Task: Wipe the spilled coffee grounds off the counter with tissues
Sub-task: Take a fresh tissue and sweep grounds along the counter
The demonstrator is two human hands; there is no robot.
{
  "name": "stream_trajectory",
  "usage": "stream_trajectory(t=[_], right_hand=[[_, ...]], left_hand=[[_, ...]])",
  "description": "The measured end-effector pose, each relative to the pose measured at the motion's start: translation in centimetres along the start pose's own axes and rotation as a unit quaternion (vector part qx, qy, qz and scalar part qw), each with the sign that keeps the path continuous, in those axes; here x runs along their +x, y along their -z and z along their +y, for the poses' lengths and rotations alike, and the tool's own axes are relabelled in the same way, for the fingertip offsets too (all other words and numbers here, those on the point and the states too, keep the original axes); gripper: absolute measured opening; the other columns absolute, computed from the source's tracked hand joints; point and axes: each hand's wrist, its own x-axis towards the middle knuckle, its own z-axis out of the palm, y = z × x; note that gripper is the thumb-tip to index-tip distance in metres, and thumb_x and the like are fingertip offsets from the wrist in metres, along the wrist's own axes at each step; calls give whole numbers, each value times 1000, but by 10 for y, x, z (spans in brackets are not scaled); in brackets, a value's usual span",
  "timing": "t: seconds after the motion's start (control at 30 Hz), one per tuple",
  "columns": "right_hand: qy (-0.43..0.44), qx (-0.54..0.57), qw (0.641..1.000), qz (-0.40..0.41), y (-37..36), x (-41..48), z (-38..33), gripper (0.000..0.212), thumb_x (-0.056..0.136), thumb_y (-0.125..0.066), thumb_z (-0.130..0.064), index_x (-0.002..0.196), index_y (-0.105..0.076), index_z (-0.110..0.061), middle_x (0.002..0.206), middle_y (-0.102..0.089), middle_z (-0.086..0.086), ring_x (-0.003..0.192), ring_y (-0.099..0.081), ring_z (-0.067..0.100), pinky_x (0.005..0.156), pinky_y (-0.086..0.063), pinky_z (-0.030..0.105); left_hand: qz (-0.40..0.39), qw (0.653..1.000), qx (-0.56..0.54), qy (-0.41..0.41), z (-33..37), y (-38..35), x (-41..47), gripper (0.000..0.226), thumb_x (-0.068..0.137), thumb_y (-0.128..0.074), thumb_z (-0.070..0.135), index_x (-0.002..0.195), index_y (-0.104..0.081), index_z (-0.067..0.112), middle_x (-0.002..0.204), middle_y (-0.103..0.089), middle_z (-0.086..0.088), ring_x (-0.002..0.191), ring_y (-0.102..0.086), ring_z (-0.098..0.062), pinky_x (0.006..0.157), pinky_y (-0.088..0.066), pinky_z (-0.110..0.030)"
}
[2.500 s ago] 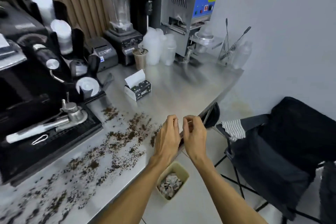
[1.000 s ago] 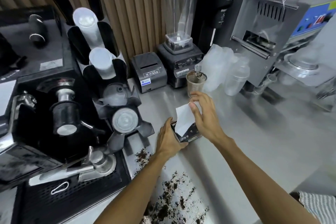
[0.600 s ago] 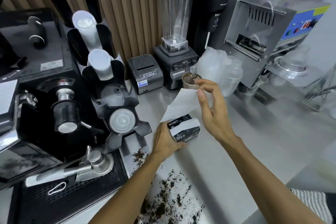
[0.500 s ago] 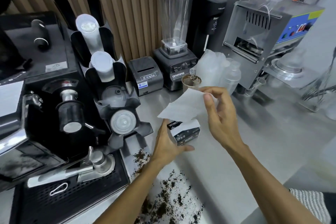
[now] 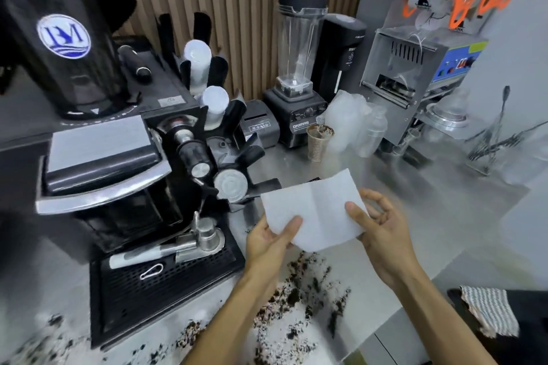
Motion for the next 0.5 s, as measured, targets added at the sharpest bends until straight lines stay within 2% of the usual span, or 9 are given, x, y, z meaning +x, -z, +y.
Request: stream_trajectory(t=[0.07,0.17,0.23,0.33,0.5], right_hand=[[-16,-9,1000,10,1,-15,4,34,79,-72,-9,110,-59,-12,104,-73,15,84,-70,28,67,-58,35],[-46,-35,998,9,4,-29,12,39,80,-73,-6,116,-59,-7,106,-72,16,94,-70,33,73,-59,35],[-78,-68,995,-9,4,-38,18,41,80,-73,-2,119,-60,-4,108,-71,17,96,-69,34,75,-59,37],[-116,-130,984,-43,5,-50,25,30,85,-67,1,115,-67,-3,108,-72,14,95,-70,34,78,-58,41],[-179,-153,965,-113,5,-62,33,21,91,-62,-5,112,-68,-3,109,-71,16,98,-69,35,73,-60,41]], left_hand=[[12,1000,6,7,5,15,-16,46,81,-73,12,124,-59,11,115,-71,-5,107,-67,-23,95,-51,-48],[12,999,37,22,8,36,-38,35,84,-72,14,118,-64,11,111,-72,-7,101,-70,-22,83,-57,-38],[18,996,88,27,8,52,-50,31,84,-72,18,114,-66,13,107,-73,-4,97,-71,-20,79,-58,-35],[2,980,197,13,14,75,-61,24,87,-71,18,111,-67,20,107,-73,6,96,-70,-9,78,-57,-25],[-54,956,287,25,21,98,-66,19,95,-60,14,110,-65,24,108,-72,4,99,-69,-12,83,-58,-40]])
